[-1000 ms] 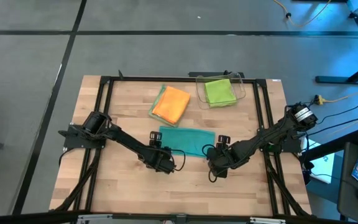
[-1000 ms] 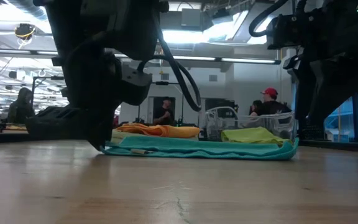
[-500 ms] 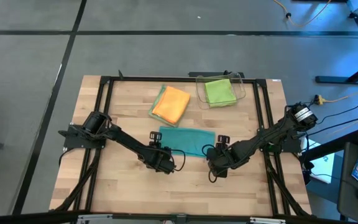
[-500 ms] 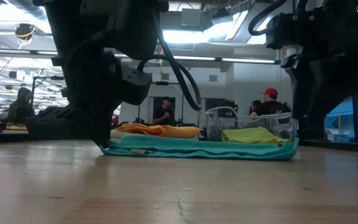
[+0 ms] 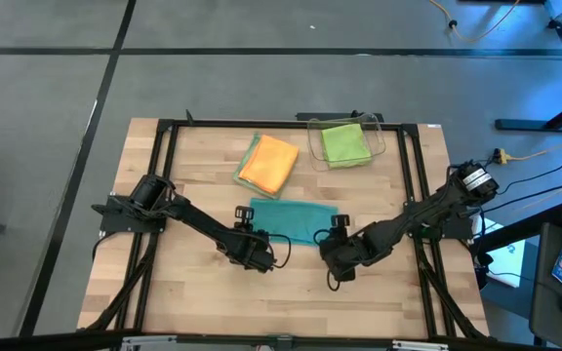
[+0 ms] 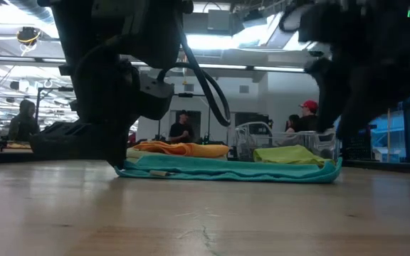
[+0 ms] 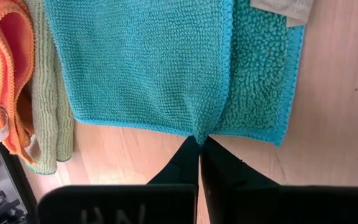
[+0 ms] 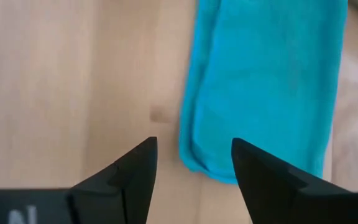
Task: Fold microfiber towels
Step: Fold the blue microfiber towel
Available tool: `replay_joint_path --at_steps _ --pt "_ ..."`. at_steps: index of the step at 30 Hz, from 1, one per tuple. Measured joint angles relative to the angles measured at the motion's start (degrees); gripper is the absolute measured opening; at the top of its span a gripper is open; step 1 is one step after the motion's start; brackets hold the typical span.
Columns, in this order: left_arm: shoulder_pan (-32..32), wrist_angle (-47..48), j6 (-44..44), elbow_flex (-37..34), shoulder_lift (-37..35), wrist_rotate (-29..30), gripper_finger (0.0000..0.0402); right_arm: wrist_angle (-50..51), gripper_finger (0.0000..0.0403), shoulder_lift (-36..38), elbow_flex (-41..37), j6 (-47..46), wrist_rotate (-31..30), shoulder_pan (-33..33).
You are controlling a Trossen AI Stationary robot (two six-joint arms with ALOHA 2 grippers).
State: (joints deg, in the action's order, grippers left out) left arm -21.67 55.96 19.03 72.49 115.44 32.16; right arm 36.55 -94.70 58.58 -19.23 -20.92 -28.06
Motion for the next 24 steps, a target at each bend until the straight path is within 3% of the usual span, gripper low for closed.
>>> replay_joint_path --at_steps 12,18,24 --pt "-1.3 5.5 -0.1 9.3 -0.1 -0.5 0.0 -0.6 0.0209 0.0 -6.6 -5.9 -0.4 0.9" --pt "-1.3 5.5 0.3 9.9 -0.1 -6.3 0.0 -1.2 0.0209 0.0 -5.9 -4.4 -0.5 0.9" --pt "-1.0 5.5 0.4 9.9 -0.1 -6.9 0.0 -3.3 0.0209 0.0 -5.9 -3.7 -0.5 0.9"
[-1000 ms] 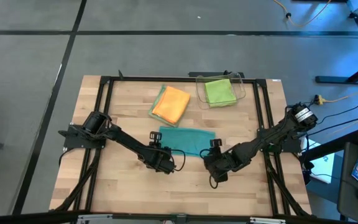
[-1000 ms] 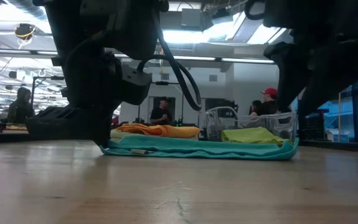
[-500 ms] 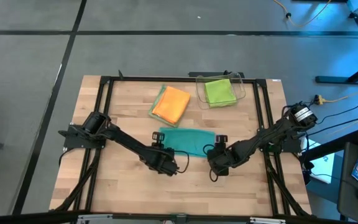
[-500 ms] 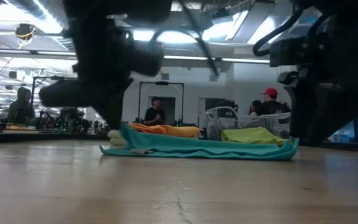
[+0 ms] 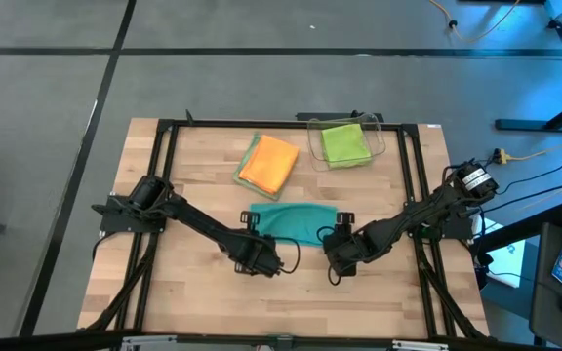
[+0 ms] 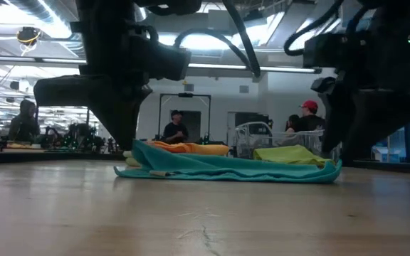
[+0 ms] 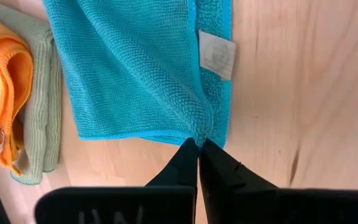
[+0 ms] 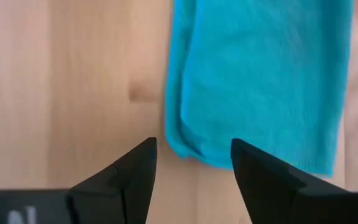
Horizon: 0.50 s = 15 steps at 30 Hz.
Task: Fold microfiber towels
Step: Fold the blue microfiber towel
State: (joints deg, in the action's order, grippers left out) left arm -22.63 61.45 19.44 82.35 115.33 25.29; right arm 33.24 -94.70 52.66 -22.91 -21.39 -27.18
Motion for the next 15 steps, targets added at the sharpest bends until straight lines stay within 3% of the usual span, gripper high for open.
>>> replay_joint_path --at_steps 9,15 --pt "0.4 0.2 1.0 0.0 0.0 -0.3 0.0 -5.5 0.0208 0.0 -0.2 4.4 0.0 0.0" --pt "0.4 0.7 1.4 0.0 0.0 -0.3 0.0 -7.6 0.0183 0.0 -1.9 3.7 -1.2 0.8"
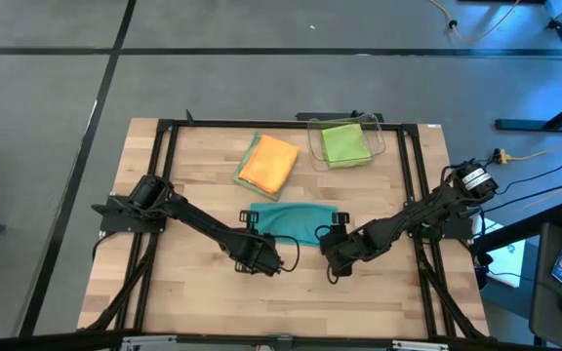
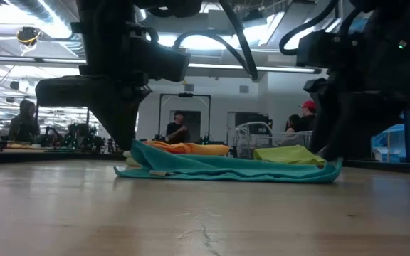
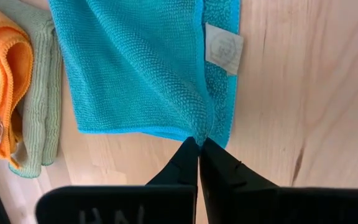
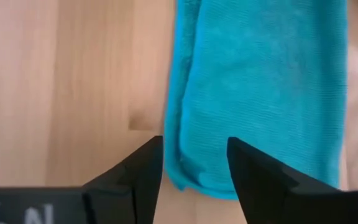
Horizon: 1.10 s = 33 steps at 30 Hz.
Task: Fold microfiber towels
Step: Fold the blue microfiber towel
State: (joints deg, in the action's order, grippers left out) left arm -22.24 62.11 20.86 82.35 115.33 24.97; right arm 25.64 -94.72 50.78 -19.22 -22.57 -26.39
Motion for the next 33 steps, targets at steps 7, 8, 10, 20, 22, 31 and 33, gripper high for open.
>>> replay_joint_path --at_steps 7,8,10,20,22,31,33 --pt "0.0 0.0 0.2 0.0 0.0 0.0 0.0 -0.9 0.0173 -0.3 -0.5 0.3 1.2 1.1" --pt "0.0 0.0 0.2 0.0 0.0 0.0 0.0 -0.8 0.0173 -0.5 -0.5 0.5 0.7 1.0" --pt "0.0 0.0 0.4 0.0 0.0 0.0 0.0 -0.9 0.0172 -0.5 -0.6 1.2 0.3 1.1" --pt "0.0 0.0 1.3 0.0 0.0 0.0 0.0 -1.2 0.0172 -3.7 -0.6 1.8 -0.8 1.1" --pt "0.0 0.0 1.3 0.0 0.0 0.0 0.0 -1.5 0.0172 -3.7 -0.6 1.5 -1.3 1.2" --pt "0.0 0.0 1.3 0.0 0.0 0.0 0.0 -1.4 0.0162 -3.7 -0.6 1.6 -1.3 1.2" --pt "0.0 0.0 1.3 0.0 0.0 0.0 0.0 -1.4 0.0148 -3.7 -0.6 1.5 -0.4 1.2"
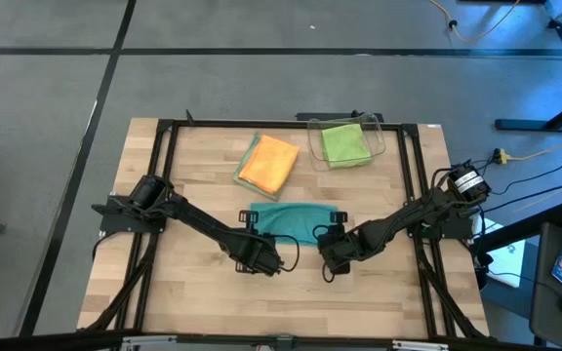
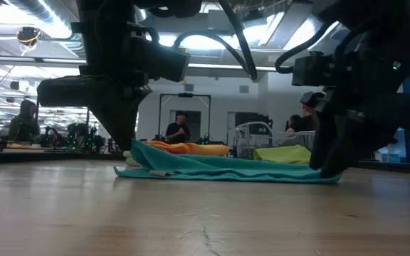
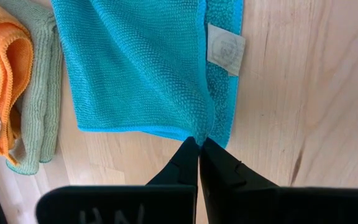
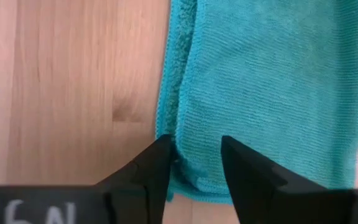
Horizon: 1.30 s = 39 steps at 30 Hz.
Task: Fold microfiber towels
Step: Fold the blue microfiber towel
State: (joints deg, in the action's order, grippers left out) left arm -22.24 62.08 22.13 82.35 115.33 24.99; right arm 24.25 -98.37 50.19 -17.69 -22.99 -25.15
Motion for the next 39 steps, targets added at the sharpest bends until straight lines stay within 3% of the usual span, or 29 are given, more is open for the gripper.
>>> replay_joint_path --at_steps 16,27,33,39 --pt "0.0 0.0 0.0 0.0 0.0 0.0 0.0 0.0 0.0008 0.0 0.0 -0.2 2.1 0.0" --pt "0.0 0.0 0.0 0.0 0.0 0.0 0.0 2.0 0.0003 0.3 0.0 -1.6 -0.2 0.0" --pt "0.0 0.0 0.0 0.0 0.0 0.0 0.0 6.2 0.0002 2.7 1.3 -3.7 -4.4 -0.2" --pt "0.0 0.0 0.0 0.0 0.0 0.0 0.0 8.8 0.0001 3.5 2.2 -4.6 -4.2 -0.8"
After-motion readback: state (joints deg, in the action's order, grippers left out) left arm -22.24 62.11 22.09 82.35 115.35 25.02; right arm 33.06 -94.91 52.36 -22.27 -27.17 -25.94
